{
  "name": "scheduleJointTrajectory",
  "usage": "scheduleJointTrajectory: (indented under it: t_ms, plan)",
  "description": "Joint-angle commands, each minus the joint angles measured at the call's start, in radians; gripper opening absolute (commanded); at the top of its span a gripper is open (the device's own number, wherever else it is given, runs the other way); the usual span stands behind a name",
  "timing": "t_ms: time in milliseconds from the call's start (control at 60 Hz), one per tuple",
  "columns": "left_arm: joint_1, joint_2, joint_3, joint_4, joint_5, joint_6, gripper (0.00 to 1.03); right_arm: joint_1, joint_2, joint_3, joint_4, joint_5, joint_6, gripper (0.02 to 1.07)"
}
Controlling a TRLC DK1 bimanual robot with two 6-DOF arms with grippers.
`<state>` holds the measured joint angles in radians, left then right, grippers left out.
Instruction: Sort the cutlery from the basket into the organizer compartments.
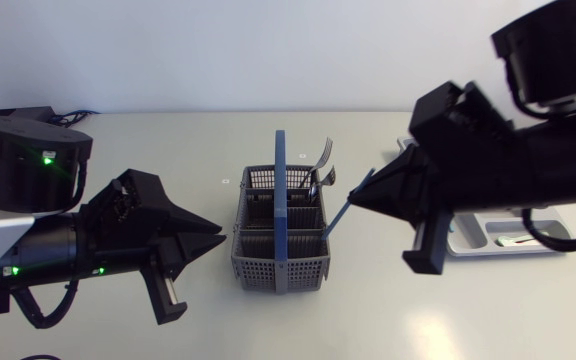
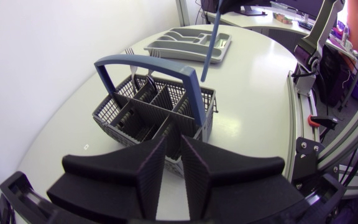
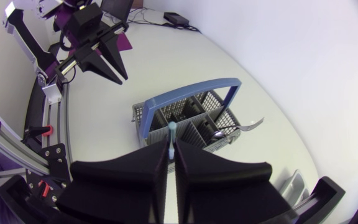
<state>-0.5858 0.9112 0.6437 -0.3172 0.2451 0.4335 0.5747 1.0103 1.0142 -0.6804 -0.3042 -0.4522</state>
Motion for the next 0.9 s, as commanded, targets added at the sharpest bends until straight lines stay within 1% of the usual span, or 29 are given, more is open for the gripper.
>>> scheduleJointTrajectory:
  t_ms: [0,117,233,417,483,533,567,583,733,883]
  plan:
    - [0.001,-0.018,-0.021,-0.011,-0.004,-0.022,0.19,-0.042,-0.032,0.080,-0.068,0.005,0.006,0.08]
    - [0.001,-0.025,-0.022,-0.014,-0.004,-0.021,0.19,-0.180,-0.045,0.170,-0.189,-0.007,-0.049,0.08]
    - [0.001,-0.026,-0.024,-0.014,-0.004,-0.021,0.19,-0.334,-0.029,0.192,-0.248,-0.041,-0.115,0.08]
    - [-0.003,-0.025,-0.022,-0.011,-0.004,-0.021,0.19,-0.573,0.077,0.190,-0.283,-0.075,-0.217,0.08]
    - [-0.003,-0.023,-0.022,-0.011,-0.004,-0.021,0.20,-0.625,0.117,0.193,-0.285,-0.076,-0.237,0.08]
    - [-0.003,-0.023,-0.021,-0.011,-0.004,-0.021,0.20,-0.694,0.183,0.207,-0.286,-0.082,-0.255,0.08]
    - [-0.003,-0.023,-0.019,-0.011,-0.004,-0.021,0.19,-0.708,0.198,0.210,-0.286,-0.082,-0.258,0.08]
    - [-0.002,-0.021,-0.019,-0.011,-0.004,-0.021,0.20,-0.757,0.254,0.227,-0.288,-0.082,-0.272,0.08]
    - [0.001,-0.021,-0.021,-0.011,-0.004,-0.021,0.20,-0.842,0.432,0.317,-0.304,-0.067,-0.275,0.08]
    - [0.001,-0.017,-0.021,-0.010,-0.004,-0.019,0.20,-0.857,0.564,0.423,-0.346,-0.018,-0.270,0.08]
